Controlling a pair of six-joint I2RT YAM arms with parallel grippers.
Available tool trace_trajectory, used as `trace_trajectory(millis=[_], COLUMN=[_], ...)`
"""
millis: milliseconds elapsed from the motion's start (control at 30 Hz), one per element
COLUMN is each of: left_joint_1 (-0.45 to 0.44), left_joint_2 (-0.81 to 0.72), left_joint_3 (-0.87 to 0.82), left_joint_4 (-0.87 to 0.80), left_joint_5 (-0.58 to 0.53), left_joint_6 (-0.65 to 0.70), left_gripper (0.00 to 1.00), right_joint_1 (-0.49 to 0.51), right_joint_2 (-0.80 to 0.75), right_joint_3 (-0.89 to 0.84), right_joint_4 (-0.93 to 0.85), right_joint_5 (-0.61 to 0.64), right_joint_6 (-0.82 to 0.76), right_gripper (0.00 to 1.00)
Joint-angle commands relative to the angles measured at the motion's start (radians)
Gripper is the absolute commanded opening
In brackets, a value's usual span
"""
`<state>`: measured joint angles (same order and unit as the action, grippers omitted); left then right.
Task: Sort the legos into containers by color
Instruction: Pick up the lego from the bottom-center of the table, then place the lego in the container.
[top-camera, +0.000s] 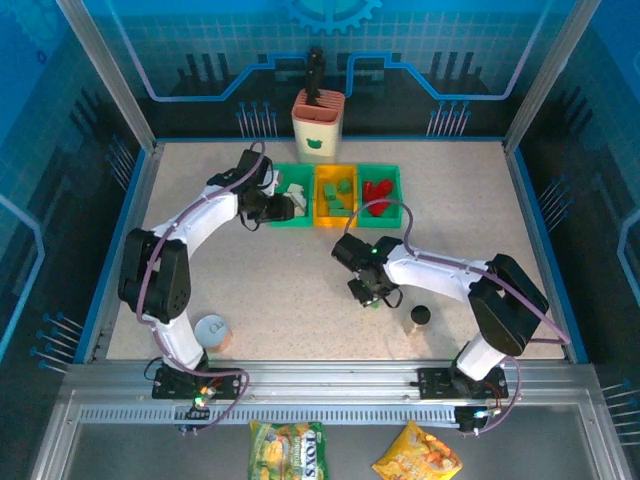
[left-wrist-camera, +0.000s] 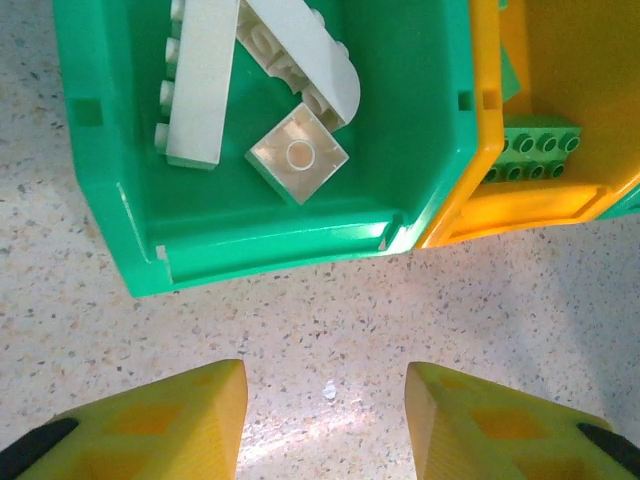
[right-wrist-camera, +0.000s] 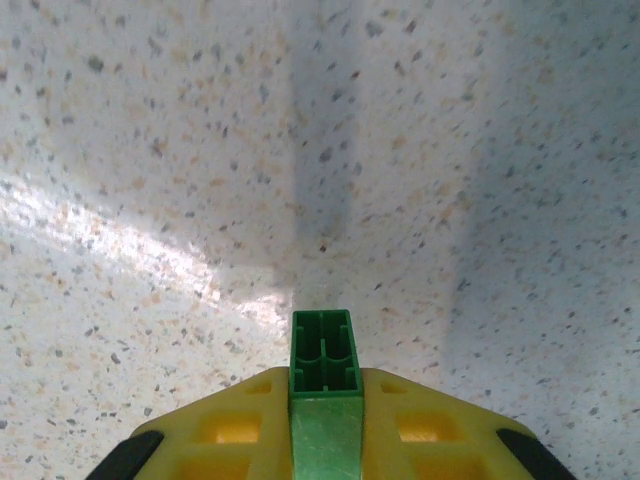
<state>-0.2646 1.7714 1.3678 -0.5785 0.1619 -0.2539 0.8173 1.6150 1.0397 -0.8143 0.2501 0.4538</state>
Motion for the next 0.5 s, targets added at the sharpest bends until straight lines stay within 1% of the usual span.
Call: trace_trajectory(millis=[0,167,467], left_joint_1=[0.005,0.005,0.005], left_joint_2=[-0.072,-0.155,-0.344], left_joint_3=[-0.046,-0.122,-0.239], left_joint_4=[-0.022,-0.047,-0.125], left_joint_5=[-0.023,-0.060,-0.141], left_joint_6=[0.030,0.031,0.040], left_gripper=[0.47,0.47,0.47], right_joint_1=[-0.057,-0.152,-0.331], right_joint_2=[-0.023,-0.011,0.064], right_joint_3=[0.050,0.109,0.264], right_joint_4=[-0.011,-0.013,-0.036], right_joint_5=[-0.021,-0.060,-0.103], right_joint_6=[-0.030,-0.090,-0.182], right_gripper=[0.20,0.21,0.21])
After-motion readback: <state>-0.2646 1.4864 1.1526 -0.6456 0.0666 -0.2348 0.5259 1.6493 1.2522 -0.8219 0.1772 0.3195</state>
